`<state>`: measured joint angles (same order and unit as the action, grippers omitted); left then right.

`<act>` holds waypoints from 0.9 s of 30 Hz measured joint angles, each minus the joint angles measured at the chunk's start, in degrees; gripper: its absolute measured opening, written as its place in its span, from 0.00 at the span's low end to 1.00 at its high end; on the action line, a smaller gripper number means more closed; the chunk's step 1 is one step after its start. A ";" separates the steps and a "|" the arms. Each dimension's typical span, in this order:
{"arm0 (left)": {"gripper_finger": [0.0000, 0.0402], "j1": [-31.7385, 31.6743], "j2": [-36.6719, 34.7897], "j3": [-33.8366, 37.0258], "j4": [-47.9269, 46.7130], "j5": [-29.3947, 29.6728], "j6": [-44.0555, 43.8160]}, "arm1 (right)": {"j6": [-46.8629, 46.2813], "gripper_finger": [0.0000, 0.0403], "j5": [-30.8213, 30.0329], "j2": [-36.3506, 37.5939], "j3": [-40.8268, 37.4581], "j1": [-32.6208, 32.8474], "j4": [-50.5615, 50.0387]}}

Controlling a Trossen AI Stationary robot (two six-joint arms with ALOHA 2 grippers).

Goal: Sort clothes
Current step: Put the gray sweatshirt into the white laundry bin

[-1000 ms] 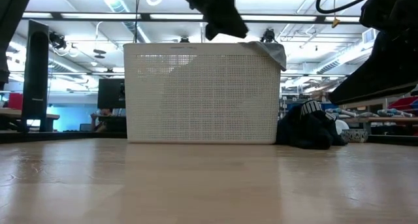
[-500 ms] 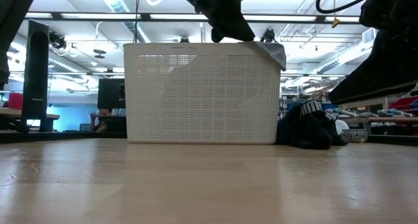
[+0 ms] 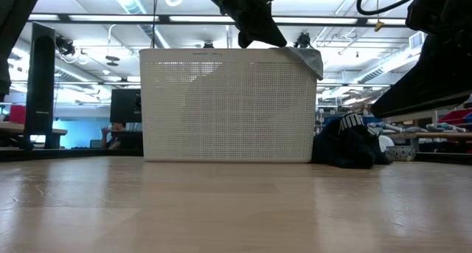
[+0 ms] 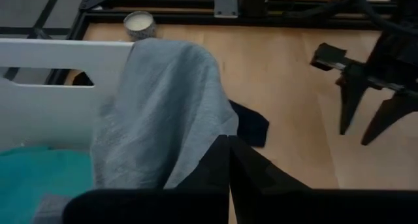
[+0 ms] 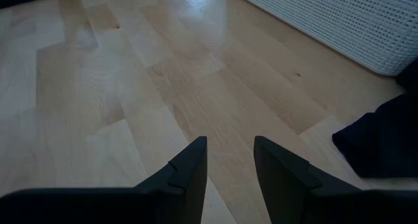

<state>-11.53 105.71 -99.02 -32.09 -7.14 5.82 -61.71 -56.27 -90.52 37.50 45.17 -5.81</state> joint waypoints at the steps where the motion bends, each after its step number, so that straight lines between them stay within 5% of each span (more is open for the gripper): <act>1: 0.01 0.00 0.00 0.00 0.02 0.44 0.00 | 0.00 0.32 0.02 0.00 0.00 0.00 -0.02; 18: 0.00 -0.88 2.84 -0.04 -2.37 5.40 -1.56 | 0.12 0.32 0.42 0.00 0.00 0.00 0.16; 27: 0.00 -2.00 5.02 -0.33 -2.36 -1.22 -2.38 | 0.06 0.32 0.55 0.00 0.00 0.00 0.22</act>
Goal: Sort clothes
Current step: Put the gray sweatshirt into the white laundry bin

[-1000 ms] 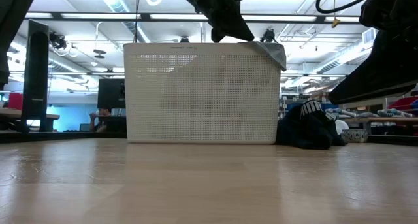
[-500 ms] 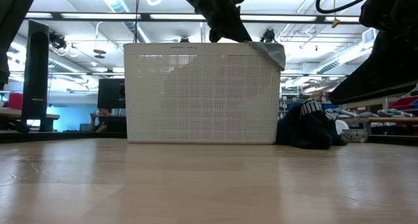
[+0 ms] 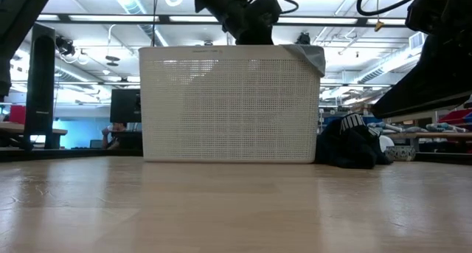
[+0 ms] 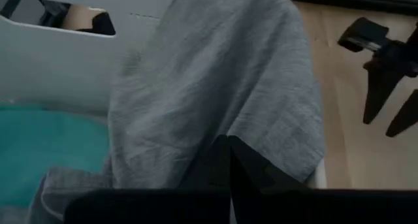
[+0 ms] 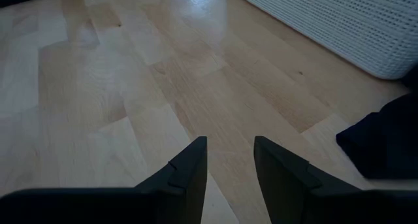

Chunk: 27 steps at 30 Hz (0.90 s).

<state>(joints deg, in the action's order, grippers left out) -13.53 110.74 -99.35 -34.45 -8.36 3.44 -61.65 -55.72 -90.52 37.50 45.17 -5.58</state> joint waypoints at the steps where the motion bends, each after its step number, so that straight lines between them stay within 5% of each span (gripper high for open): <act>1: 0.00 -0.23 0.00 0.00 0.16 0.12 0.00 | 0.02 0.32 0.00 0.00 0.00 0.00 0.00; 27: 0.00 0.91 0.46 -5.94 5.04 2.36 -0.50 | 0.33 0.32 0.33 0.04 0.00 -0.04 -0.19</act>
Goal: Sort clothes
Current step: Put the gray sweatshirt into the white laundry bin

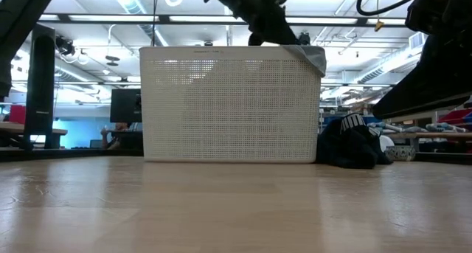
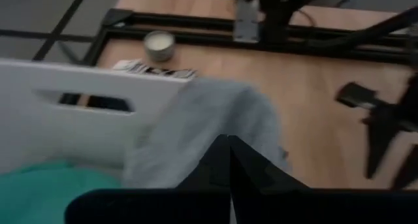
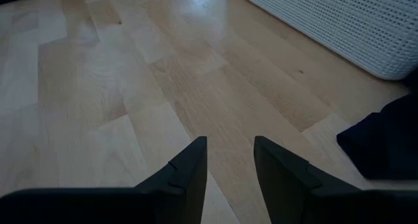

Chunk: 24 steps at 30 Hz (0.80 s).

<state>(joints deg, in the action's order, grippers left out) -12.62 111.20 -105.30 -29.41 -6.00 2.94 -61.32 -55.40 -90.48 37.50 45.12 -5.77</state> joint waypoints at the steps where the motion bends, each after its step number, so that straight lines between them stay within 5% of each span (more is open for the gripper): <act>1: 0.00 0.40 -0.19 0.00 -0.06 -0.30 0.01 | 0.00 0.32 0.00 0.00 0.00 0.00 -0.01; 12: 0.00 6.11 -2.85 -0.02 -1.58 -0.08 1.53 | 0.00 0.32 0.02 0.00 0.00 0.00 -0.55; 18: 0.00 11.82 -6.40 0.15 -10.45 5.72 3.15 | -0.24 0.32 0.02 0.04 0.02 -0.32 -1.19; 24: 0.00 15.92 -13.42 9.25 -10.59 5.46 1.28 | -0.58 0.32 0.10 0.05 0.02 -0.46 -0.72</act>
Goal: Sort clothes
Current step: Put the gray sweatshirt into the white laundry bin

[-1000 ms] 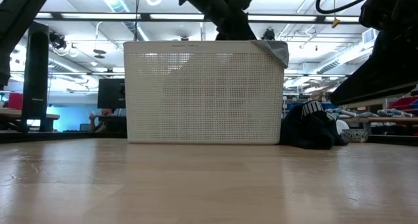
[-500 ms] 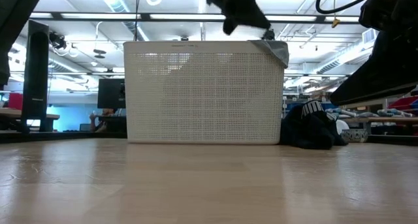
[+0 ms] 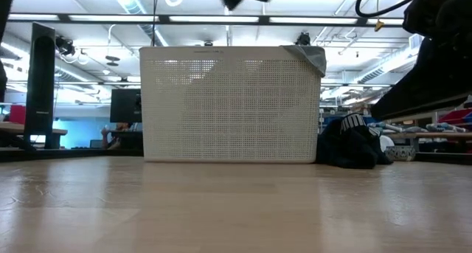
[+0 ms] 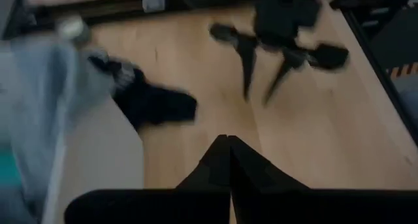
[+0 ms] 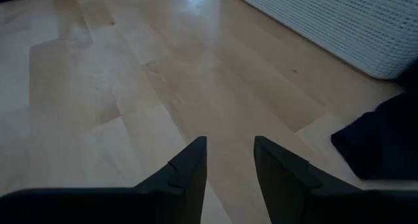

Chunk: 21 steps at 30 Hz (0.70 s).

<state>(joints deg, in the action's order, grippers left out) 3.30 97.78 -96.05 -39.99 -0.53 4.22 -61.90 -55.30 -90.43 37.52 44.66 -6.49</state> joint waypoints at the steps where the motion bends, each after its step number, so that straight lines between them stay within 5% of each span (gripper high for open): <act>1: 0.00 0.51 -1.63 2.48 0.84 0.61 -1.14 | -0.01 0.32 -0.03 0.02 0.00 0.00 0.08; 13: 0.00 13.14 -31.26 44.63 30.10 21.02 -15.25 | 2.74 0.32 -3.26 1.93 0.00 -2.81 -0.37; 21: 0.00 19.24 -34.74 70.75 65.60 23.96 -18.38 | 12.18 0.29 -9.14 10.74 0.00 -9.21 -3.63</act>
<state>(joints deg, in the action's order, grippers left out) 22.54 63.04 -25.29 25.60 23.42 -14.16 -49.72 -64.44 -79.70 37.52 35.45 -10.12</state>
